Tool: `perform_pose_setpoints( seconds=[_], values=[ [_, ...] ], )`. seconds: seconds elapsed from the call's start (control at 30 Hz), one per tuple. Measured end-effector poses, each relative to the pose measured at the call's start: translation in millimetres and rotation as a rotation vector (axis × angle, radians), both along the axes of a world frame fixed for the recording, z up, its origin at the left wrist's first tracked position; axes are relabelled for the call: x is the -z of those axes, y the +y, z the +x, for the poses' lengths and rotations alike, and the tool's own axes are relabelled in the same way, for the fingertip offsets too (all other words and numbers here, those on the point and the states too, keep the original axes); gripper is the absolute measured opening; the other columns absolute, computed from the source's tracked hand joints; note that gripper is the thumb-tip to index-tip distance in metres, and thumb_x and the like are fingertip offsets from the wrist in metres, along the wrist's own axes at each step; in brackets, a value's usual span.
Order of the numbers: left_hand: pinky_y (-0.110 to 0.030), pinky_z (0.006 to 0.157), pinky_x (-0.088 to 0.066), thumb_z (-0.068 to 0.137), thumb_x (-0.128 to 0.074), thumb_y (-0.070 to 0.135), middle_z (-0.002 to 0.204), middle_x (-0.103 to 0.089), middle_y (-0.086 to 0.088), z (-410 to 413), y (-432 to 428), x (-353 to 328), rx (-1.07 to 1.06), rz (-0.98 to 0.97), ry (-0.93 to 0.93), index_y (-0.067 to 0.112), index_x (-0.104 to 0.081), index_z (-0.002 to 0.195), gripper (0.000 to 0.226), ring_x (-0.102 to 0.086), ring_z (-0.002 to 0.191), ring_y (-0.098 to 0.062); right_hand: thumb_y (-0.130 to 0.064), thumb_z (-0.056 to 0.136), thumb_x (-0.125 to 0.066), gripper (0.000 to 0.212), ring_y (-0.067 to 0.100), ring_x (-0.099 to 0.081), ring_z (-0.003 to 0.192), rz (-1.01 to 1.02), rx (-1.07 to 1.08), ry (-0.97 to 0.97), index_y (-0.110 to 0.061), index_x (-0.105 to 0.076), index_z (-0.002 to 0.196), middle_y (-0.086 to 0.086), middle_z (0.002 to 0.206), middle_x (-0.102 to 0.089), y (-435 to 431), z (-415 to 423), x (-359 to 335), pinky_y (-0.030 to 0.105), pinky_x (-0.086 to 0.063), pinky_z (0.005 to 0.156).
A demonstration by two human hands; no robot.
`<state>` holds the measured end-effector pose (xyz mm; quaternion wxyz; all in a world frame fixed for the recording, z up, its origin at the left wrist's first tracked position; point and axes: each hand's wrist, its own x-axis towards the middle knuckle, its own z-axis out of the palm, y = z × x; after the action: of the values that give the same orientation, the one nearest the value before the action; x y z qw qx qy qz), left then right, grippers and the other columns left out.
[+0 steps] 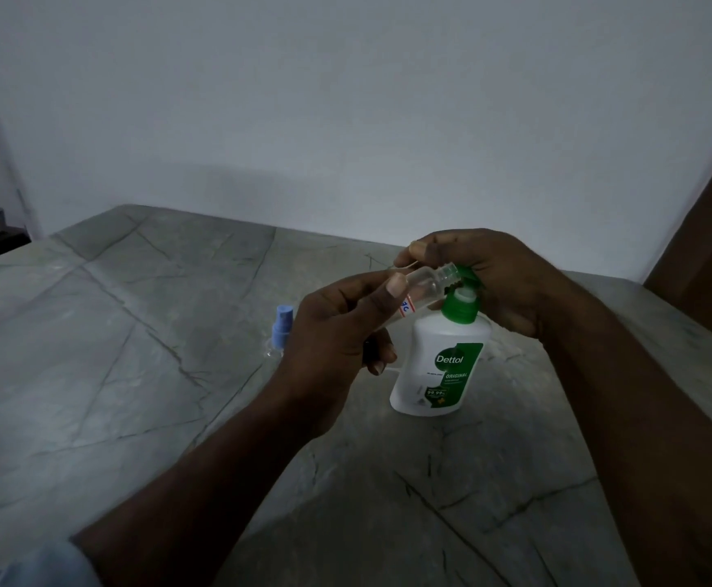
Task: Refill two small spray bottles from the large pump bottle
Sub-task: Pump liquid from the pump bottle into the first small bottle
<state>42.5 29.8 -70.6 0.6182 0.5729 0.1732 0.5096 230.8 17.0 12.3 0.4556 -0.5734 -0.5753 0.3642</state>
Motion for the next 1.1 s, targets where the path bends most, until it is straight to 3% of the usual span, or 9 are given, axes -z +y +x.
perform_pose_setpoints(
  seconds=[0.07, 0.17, 0.27, 0.33, 0.43, 0.63, 0.83, 0.97, 1.1],
  values=[
    [-0.022, 0.042, -0.039, 0.089, -0.067, 0.040, 0.093, -0.077, -0.004, 0, 0, 0, -0.009, 0.022, 0.008, 0.018, -0.078, 0.113, 0.035, -0.052, 0.048, -0.011, -0.013, 0.098, -0.057, 0.028, 0.035, -0.068, 0.104, -0.043, 0.008, 0.039, 0.004, -0.070, 0.117, 0.020, 0.116, -0.074, 2, 0, 4, 0.050, -0.051, 0.099],
    [-0.021, 0.040, -0.036, 0.088, -0.067, 0.041, 0.086, -0.075, -0.001, -1, 1, 0, -0.029, 0.021, 0.021, 0.016, -0.078, 0.114, 0.038, -0.048, 0.047, -0.011, -0.010, 0.097, -0.058, 0.027, 0.035, -0.067, 0.104, -0.082, 0.044, 0.072, 0.003, -0.070, 0.117, 0.023, 0.121, -0.071, 4, 0, 8, 0.049, -0.051, 0.100],
    [-0.021, 0.040, -0.036, 0.087, -0.067, 0.042, 0.088, -0.076, -0.003, -2, 0, 0, -0.030, 0.015, 0.024, 0.016, -0.077, 0.115, 0.039, -0.048, 0.047, -0.011, -0.011, 0.098, -0.058, 0.028, 0.036, -0.067, 0.107, -0.053, 0.050, -0.013, 0.003, -0.070, 0.119, 0.020, 0.120, -0.072, 4, 1, 7, 0.048, -0.052, 0.100],
    [-0.021, 0.040, -0.037, 0.088, -0.067, 0.041, 0.092, -0.076, -0.004, -2, 0, 0, -0.018, 0.014, 0.026, 0.018, -0.078, 0.114, 0.036, -0.049, 0.047, -0.011, -0.013, 0.099, -0.057, 0.026, 0.027, -0.071, 0.102, -0.016, 0.018, -0.078, 0.001, -0.071, 0.117, 0.011, 0.111, -0.076, 2, 2, 3, 0.043, -0.056, 0.093],
    [-0.022, 0.040, -0.037, 0.089, -0.066, 0.040, 0.099, -0.077, -0.008, -1, 0, -1, -0.005, 0.019, 0.017, 0.018, -0.077, 0.115, 0.036, -0.049, 0.047, -0.011, -0.013, 0.099, -0.060, 0.021, 0.008, -0.074, 0.086, 0.050, 0.010, -0.136, -0.001, -0.072, 0.111, -0.006, 0.094, -0.079, 2, 5, -2, 0.024, -0.057, 0.073],
    [-0.021, 0.038, -0.033, 0.086, -0.066, 0.043, 0.081, -0.074, 0.000, -3, 1, 0, -0.021, 0.033, 0.039, 0.022, -0.079, 0.110, 0.034, -0.044, 0.045, -0.011, -0.013, 0.097, -0.060, 0.018, 0.019, -0.074, 0.087, -0.030, -0.006, -0.051, -0.007, -0.076, 0.101, 0.008, 0.099, -0.079, 7, 2, 7, 0.025, -0.058, 0.068],
    [-0.021, 0.041, -0.032, 0.088, -0.067, 0.044, 0.078, -0.071, 0.002, -4, 1, 1, -0.010, 0.033, 0.032, 0.015, -0.076, 0.116, 0.041, -0.042, 0.045, -0.011, -0.017, 0.098, -0.060, 0.022, 0.033, -0.070, 0.108, -0.023, 0.052, -0.155, -0.006, -0.074, 0.110, 0.010, 0.114, -0.076, 5, 2, 3, 0.045, -0.055, 0.094],
    [-0.022, 0.040, -0.032, 0.087, -0.067, 0.047, 0.089, -0.075, -0.004, -3, 0, -1, 0.006, 0.046, 0.022, 0.016, -0.075, 0.119, 0.046, -0.043, 0.045, -0.010, -0.015, 0.099, -0.060, 0.019, 0.015, -0.074, 0.093, 0.030, -0.003, -0.144, -0.005, -0.074, 0.108, -0.002, 0.105, -0.079, 1, 4, -4, 0.032, -0.058, 0.084],
    [-0.022, 0.040, -0.032, 0.087, -0.067, 0.044, 0.083, -0.072, -0.004, -4, 0, -1, 0.021, 0.023, 0.039, 0.016, -0.075, 0.120, 0.044, -0.041, 0.044, -0.009, -0.014, 0.100, -0.057, 0.024, 0.025, -0.072, 0.100, -0.005, -0.019, -0.016, -0.001, -0.073, 0.113, 0.009, 0.108, -0.078, 4, 3, 2, 0.037, -0.058, 0.090]
  ],
)
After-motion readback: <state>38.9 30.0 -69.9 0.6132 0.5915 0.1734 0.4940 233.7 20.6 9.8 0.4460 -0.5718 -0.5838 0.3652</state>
